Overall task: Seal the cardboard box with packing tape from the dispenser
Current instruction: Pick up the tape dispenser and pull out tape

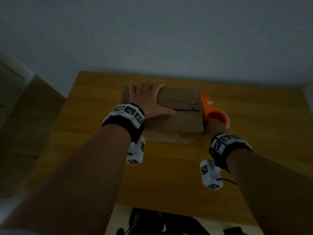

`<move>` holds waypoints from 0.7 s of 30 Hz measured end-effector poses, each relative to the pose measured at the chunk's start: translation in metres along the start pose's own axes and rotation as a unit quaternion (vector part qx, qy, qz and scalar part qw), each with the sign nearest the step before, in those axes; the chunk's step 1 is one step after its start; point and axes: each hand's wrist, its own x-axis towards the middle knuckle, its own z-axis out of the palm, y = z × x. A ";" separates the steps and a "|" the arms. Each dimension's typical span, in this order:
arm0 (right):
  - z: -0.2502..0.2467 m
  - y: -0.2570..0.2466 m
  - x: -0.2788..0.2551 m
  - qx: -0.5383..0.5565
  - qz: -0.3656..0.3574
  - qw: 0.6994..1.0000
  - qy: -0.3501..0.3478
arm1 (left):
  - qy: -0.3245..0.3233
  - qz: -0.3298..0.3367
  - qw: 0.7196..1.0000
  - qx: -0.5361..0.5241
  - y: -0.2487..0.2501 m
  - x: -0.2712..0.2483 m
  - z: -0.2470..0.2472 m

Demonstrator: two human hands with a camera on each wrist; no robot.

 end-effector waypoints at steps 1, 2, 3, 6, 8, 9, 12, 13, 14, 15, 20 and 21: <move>0.000 0.000 -0.002 -0.002 0.000 1.000 0.003 | -0.001 -0.001 1.000 0.003 0.000 0.000 0.000; 0.000 0.001 -0.002 -0.003 0.001 1.000 0.009 | -0.003 -0.003 1.000 0.004 0.001 0.000 0.000; -0.001 0.001 -0.004 -0.004 0.001 1.000 0.013 | -0.004 -0.004 1.000 0.004 0.001 0.000 -0.001; -0.006 0.002 -0.006 0.024 0.008 1.000 0.016 | -0.014 -0.011 1.000 0.008 0.001 0.000 -0.003; -0.014 0.001 -0.008 0.054 0.014 0.998 0.035 | -0.023 -0.017 0.999 0.014 0.003 -0.001 -0.006; -0.019 0.000 -0.010 0.069 0.011 0.996 0.058 | -0.028 -0.021 0.999 0.017 0.003 -0.001 -0.008; -0.046 -0.003 -0.022 0.108 -0.001 0.990 0.096 | -0.057 -0.027 0.998 0.023 0.006 -0.002 -0.015; -0.055 -0.002 -0.028 0.115 0.015 0.989 0.093 | -0.072 -0.030 0.997 0.025 0.007 -0.002 -0.017; -0.064 0.001 -0.033 0.127 0.029 0.987 0.095 | -0.086 -0.033 0.995 0.028 0.009 -0.003 -0.022; -0.074 0.004 -0.037 0.144 0.045 0.983 0.103 | -0.097 -0.037 0.994 0.028 0.012 -0.004 -0.026; -0.133 0.006 -0.058 0.238 0.044 0.952 0.185 | -0.087 -0.044 0.994 -0.057 0.028 -0.004 -0.052; -0.144 0.004 -0.063 0.246 0.027 0.951 0.187 | -0.076 -0.042 0.993 -0.074 0.032 -0.002 -0.058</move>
